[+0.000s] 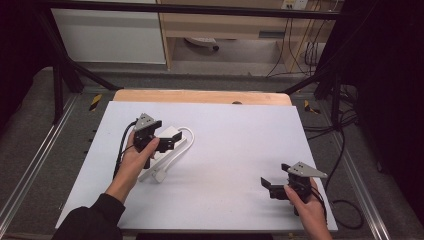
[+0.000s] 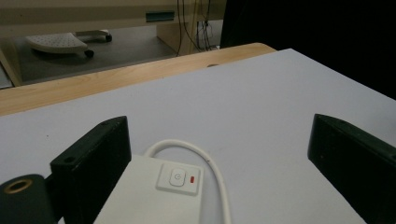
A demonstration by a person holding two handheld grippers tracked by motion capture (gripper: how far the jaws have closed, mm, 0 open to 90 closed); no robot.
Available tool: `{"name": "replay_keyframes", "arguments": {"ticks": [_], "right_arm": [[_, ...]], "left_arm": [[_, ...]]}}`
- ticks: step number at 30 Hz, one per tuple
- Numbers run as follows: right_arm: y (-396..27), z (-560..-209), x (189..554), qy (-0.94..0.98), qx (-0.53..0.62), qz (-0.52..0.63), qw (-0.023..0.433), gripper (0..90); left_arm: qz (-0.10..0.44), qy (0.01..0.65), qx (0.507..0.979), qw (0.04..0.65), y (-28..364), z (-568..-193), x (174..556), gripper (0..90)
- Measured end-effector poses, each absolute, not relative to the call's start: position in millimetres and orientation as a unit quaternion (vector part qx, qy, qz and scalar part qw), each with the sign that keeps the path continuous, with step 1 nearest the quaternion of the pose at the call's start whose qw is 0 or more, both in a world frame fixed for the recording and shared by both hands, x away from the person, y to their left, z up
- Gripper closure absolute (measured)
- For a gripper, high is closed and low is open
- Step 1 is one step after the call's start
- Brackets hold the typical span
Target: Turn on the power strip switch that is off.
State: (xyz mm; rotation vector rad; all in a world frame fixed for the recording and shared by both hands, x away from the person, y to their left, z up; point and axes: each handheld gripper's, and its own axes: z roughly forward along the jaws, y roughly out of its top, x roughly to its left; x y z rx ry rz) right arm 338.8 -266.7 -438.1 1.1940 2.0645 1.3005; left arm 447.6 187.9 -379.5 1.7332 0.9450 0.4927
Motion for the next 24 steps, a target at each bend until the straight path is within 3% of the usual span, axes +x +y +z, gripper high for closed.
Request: {"name": "replay_keyframes", "arguments": {"ticks": [24], "right_arm": [[-263.1,-438.8,340.0,0.744,0.43,0.467,0.208,2.7]], "left_arm": [[0.208,0.385,0.713,0.548,211.5,-357.7,422.8,5.2]]}}
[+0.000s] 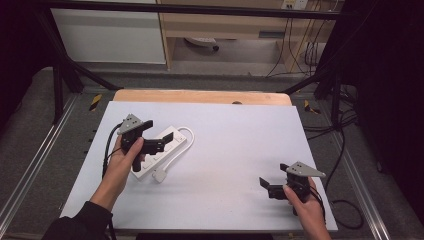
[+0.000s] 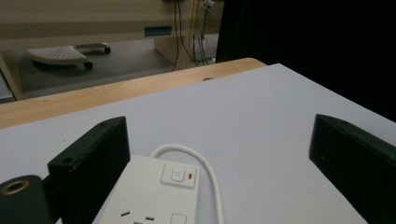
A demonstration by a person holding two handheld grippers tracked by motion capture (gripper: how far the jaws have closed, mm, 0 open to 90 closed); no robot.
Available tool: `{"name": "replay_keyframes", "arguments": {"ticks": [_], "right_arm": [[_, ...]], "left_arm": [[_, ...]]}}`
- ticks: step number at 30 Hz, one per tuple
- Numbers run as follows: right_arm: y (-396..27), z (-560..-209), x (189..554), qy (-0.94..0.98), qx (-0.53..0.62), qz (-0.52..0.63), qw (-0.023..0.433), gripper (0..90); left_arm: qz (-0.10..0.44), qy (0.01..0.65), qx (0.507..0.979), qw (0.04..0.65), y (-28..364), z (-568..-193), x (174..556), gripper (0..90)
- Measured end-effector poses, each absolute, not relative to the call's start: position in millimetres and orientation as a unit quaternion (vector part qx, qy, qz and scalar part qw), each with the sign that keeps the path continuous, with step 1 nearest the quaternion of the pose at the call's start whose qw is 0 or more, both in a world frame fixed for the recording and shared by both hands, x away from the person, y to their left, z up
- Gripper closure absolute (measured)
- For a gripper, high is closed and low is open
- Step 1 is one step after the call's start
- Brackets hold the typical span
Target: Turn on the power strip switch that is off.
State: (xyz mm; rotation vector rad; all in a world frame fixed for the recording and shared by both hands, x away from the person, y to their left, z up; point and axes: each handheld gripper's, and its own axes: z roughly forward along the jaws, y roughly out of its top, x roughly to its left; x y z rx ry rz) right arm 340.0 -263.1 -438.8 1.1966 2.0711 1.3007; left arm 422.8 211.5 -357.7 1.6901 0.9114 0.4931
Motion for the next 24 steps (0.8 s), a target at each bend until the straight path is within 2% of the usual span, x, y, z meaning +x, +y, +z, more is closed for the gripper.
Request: {"name": "replay_keyframes", "arguments": {"ticks": [24], "right_arm": [[-262.3,-439.2,340.1,0.746,0.428,0.466,0.208,2.7]], "left_arm": [[0.218,0.389,0.703,0.553,242.4,-346.3,403.1,5.0]]}}
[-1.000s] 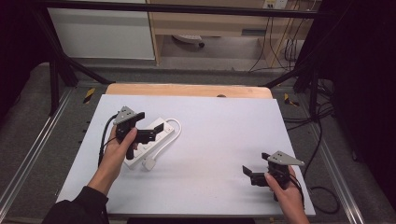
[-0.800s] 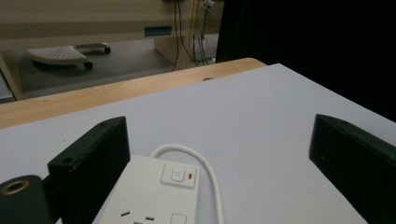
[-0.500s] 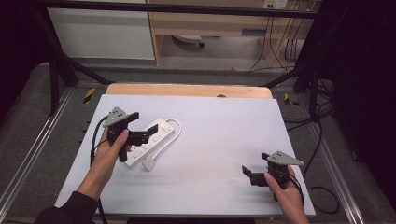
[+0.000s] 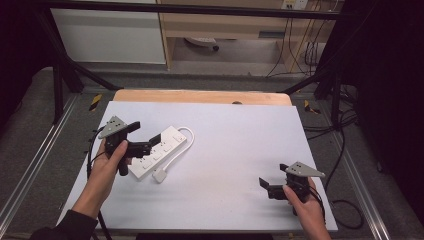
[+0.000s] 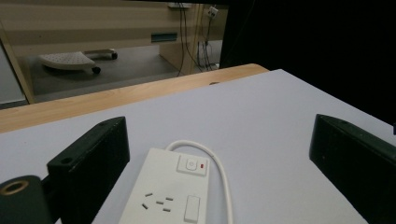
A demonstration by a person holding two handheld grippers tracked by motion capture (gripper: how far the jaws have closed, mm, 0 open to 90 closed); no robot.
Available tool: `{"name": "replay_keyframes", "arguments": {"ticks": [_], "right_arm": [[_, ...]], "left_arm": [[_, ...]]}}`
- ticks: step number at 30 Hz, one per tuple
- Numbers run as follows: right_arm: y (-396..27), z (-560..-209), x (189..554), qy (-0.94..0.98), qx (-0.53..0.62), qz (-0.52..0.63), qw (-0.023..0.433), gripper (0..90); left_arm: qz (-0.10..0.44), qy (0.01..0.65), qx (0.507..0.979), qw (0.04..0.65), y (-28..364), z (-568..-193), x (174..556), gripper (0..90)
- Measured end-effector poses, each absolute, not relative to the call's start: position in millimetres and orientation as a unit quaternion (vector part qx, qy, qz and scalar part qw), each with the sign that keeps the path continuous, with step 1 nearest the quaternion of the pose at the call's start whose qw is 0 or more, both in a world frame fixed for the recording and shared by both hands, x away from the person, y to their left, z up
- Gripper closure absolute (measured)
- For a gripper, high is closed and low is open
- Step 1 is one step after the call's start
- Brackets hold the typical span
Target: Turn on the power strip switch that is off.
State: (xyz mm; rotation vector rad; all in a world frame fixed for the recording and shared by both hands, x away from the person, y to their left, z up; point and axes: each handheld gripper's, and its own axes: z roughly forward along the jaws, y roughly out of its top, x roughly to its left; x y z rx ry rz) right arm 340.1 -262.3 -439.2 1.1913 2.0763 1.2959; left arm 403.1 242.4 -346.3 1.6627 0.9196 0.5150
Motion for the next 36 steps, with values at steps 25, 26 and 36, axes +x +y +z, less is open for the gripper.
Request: {"name": "replay_keyframes", "arguments": {"ticks": [25,26,36], "right_arm": [[-262.4,-439.5,340.3,0.747,0.429,0.463,0.208,2.7],[-262.4,-439.5,340.3,0.747,0.429,0.463,0.208,2.7],[-262.1,-439.6,340.3,0.748,0.429,0.463,0.208,2.7]], "left_arm": [[0.226,0.393,0.699,0.553,267.4,-345.9,372.5,5.0],[0.226,0.393,0.699,0.553,268.2,-346.5,370.8,5.0],[0.223,0.403,0.693,0.555,282.3,-355.3,354.9,5.0]]}}
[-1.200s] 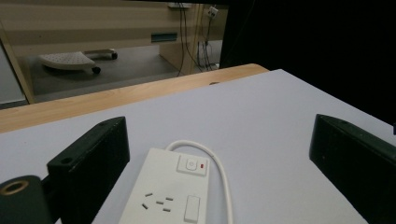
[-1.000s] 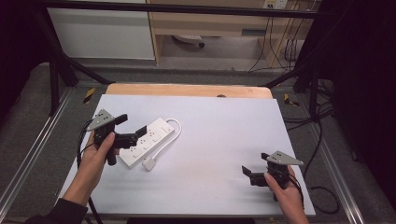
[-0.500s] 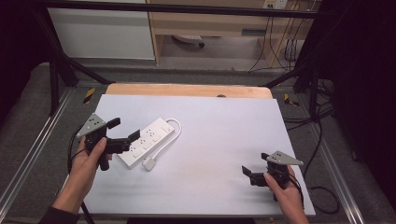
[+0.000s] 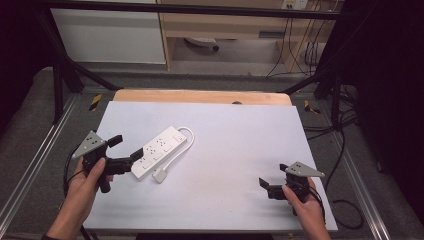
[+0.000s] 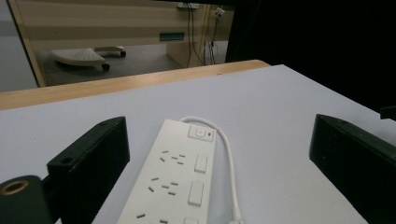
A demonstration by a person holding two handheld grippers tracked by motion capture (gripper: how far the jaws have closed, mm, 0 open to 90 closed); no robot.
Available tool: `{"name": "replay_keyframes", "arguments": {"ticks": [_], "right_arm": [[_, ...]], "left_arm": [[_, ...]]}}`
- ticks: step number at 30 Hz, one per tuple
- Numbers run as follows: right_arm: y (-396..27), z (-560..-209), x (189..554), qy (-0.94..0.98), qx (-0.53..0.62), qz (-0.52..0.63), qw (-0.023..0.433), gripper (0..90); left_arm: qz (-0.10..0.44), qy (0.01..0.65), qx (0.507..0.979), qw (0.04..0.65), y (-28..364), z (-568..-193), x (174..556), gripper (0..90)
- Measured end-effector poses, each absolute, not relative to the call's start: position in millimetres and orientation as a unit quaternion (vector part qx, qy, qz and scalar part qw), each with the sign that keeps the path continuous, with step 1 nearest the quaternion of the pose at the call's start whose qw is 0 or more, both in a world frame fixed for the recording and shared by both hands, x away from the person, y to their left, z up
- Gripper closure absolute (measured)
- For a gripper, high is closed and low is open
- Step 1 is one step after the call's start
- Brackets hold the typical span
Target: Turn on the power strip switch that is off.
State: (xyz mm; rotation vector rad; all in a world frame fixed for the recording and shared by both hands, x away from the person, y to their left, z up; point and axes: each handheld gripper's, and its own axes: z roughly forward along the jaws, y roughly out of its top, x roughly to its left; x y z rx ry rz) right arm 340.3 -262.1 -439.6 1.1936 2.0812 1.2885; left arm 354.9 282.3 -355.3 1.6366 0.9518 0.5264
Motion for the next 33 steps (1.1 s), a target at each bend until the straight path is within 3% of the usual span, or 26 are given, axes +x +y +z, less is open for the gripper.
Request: {"name": "replay_keyframes", "arguments": {"ticks": [14,33], "right_arm": [[-261.7,-440.2,340.8,0.748,0.429,0.462,0.208,2.7],[-261.7,-440.5,340.9,0.749,0.429,0.46,0.207,2.7]], "left_arm": [[0.222,0.411,0.688,0.555,297.2,-373.4,333.3,5.2],[0.198,0.414,0.722,0.518,286.2,-418.5,320.9,5.7]]}}
